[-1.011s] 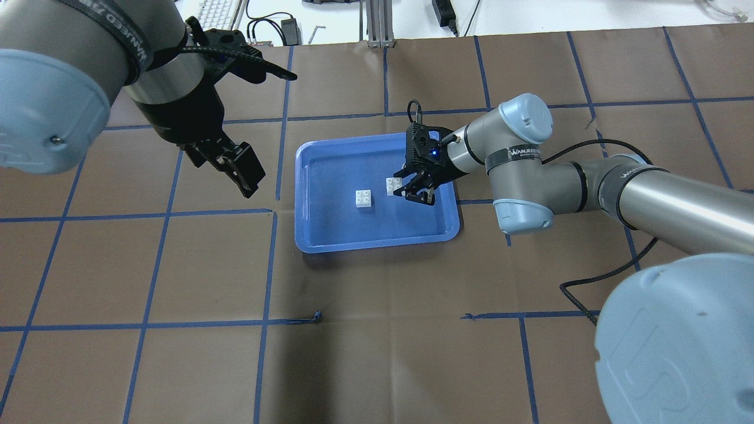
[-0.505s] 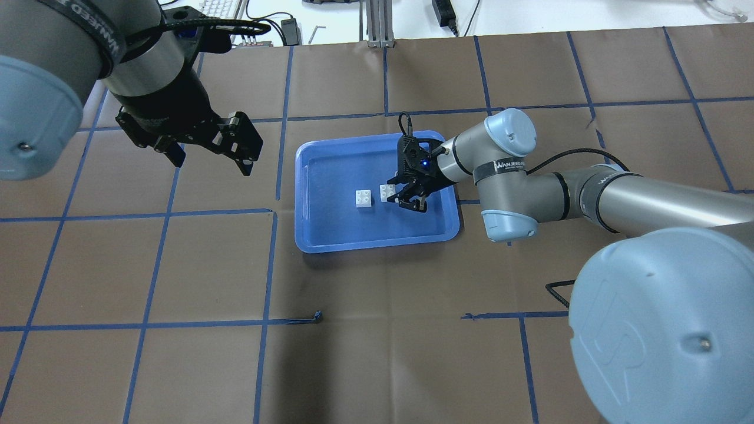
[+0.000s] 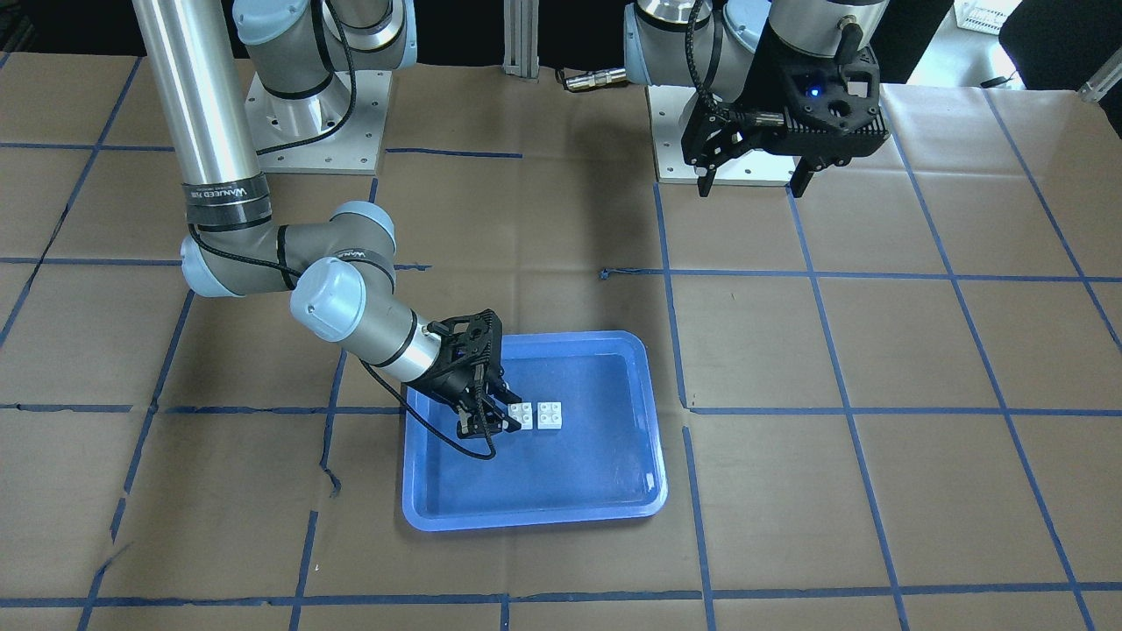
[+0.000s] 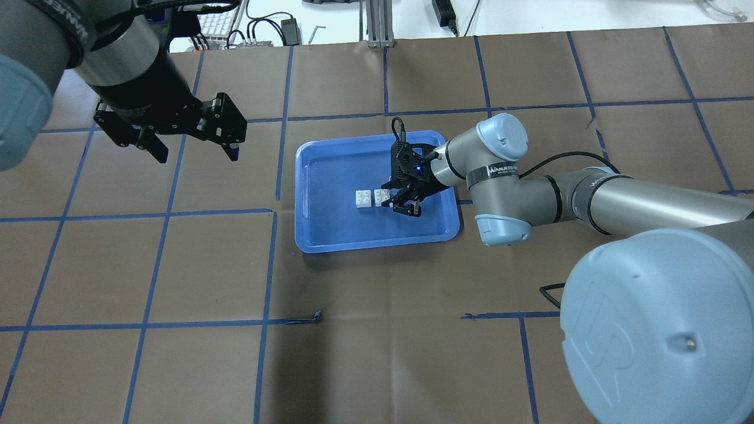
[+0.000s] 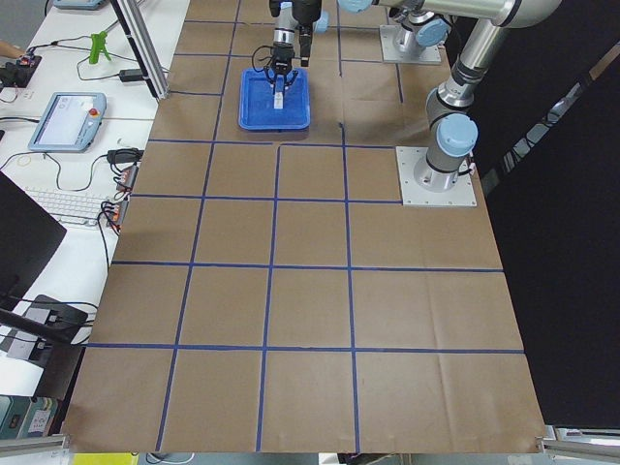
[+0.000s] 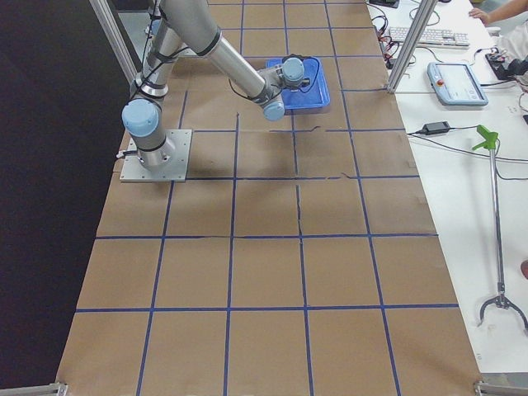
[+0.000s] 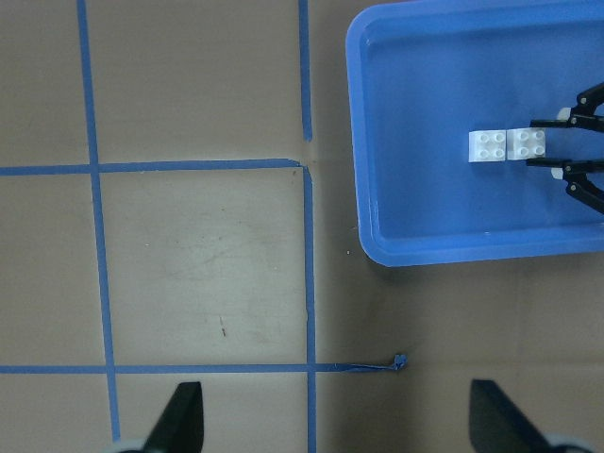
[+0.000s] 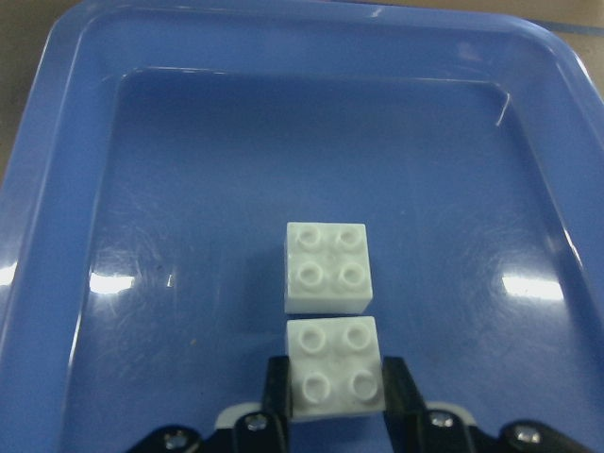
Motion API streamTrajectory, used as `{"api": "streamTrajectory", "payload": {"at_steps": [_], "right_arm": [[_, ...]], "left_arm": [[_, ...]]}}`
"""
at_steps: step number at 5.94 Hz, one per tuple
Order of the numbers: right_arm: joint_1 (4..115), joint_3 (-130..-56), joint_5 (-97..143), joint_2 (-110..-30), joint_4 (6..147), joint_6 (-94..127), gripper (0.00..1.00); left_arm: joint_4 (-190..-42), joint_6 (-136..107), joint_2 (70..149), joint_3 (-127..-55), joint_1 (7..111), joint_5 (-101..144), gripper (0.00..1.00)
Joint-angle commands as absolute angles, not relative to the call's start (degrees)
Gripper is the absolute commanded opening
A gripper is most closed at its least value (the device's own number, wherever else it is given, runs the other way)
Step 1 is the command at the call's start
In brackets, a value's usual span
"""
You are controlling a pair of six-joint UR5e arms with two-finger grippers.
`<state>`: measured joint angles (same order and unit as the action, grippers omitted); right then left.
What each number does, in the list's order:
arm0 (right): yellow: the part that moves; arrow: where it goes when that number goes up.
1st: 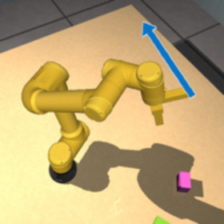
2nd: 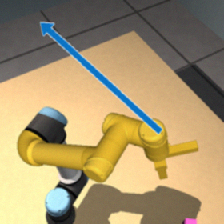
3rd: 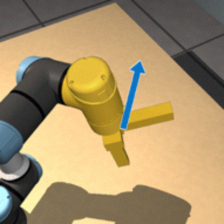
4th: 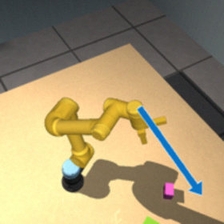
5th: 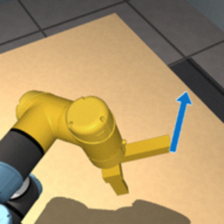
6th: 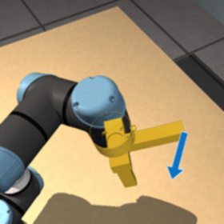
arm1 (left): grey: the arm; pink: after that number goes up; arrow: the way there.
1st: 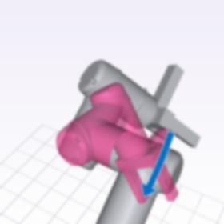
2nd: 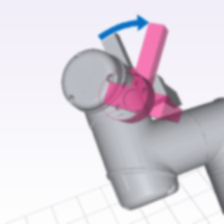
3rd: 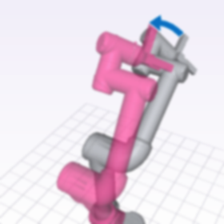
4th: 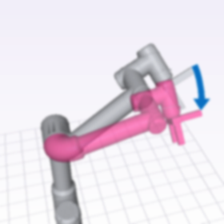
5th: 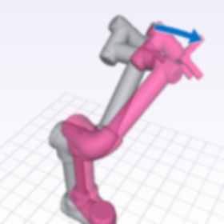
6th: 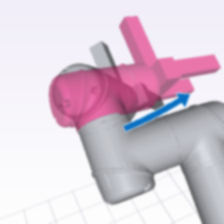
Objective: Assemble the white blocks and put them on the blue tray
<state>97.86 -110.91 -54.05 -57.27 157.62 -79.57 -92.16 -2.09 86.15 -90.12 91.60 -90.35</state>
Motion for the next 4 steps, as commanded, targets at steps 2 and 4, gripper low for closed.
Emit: {"api": "streamTrajectory", "payload": {"at_steps": [2, 4], "right_arm": [[98.09, -110.83, -53.88, -57.22, 158.29, -78.31, 0.29], [98.09, -110.74, -53.35, -57.22, 158.29, -78.22, 0.28]], "left_arm": [[-91.14, -1.58, 86.05, -90.17, 90.00, -87.98, 0.99], [-91.14, -1.50, 86.05, -90.09, 90.09, -87.98, 0.99]]}}
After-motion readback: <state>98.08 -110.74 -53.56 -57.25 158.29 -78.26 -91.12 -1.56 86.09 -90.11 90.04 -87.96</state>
